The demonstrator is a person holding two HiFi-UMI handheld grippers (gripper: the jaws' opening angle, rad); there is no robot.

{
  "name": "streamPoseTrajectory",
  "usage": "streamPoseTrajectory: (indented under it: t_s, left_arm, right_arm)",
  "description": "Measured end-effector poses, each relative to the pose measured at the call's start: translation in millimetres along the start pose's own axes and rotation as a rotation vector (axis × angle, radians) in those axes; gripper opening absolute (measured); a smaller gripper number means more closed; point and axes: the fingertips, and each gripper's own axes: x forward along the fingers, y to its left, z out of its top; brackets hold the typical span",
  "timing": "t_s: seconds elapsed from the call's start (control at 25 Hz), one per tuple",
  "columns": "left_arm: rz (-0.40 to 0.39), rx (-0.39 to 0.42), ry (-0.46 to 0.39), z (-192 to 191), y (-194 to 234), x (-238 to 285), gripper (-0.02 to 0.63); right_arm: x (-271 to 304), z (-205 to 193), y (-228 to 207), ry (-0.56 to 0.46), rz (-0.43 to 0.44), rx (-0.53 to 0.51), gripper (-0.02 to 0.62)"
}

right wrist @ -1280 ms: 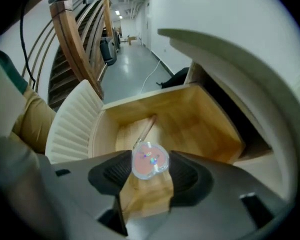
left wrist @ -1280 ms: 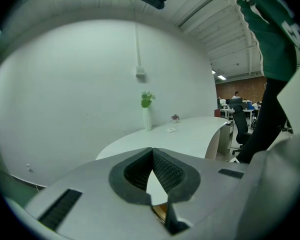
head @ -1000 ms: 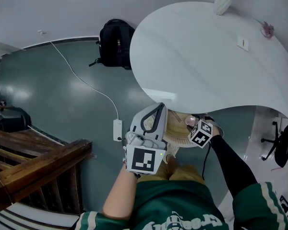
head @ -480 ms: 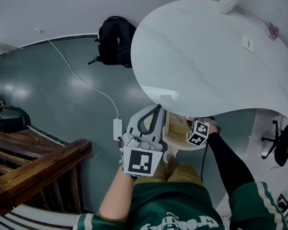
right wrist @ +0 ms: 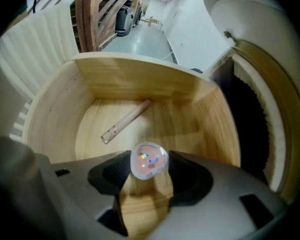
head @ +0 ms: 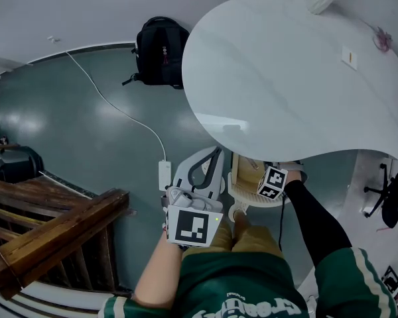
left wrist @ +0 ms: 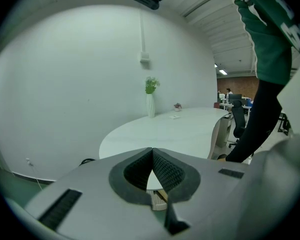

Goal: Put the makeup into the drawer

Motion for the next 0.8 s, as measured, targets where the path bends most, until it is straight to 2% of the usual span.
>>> streamPoseTrajectory:
  t_s: [0.2, 0.36, 0.4, 0.48, 0.8]
  left_arm:
    - [-0.006, 0.005, -0.002, 2, -4, 0, 0.0]
    - [-0.005, 0.006, -0.007, 2, -7, -2, 0.0]
    - [-0.003, 0.004, -0.01, 2, -7, -3, 0.0]
    - [0.002, 0.002, -0.014, 2, -7, -4, 0.0]
    - [0.01, 0.006, -0.031, 6, -7, -13, 0.0]
  right_arm:
    - [1, -1, 0, 0.006, -0.022, -0.037, 0.242]
    - [3, -2, 2, 0.011, -0.021, -0.029, 0.242]
    - [4, -3, 2, 0.012, -0.024, -0.024, 0.251]
    - [5, -3, 4, 0.014, -0.021, -0.022, 0.325]
    - [-11, 0, 2, -0.042, 0.035, 0.064, 0.357]
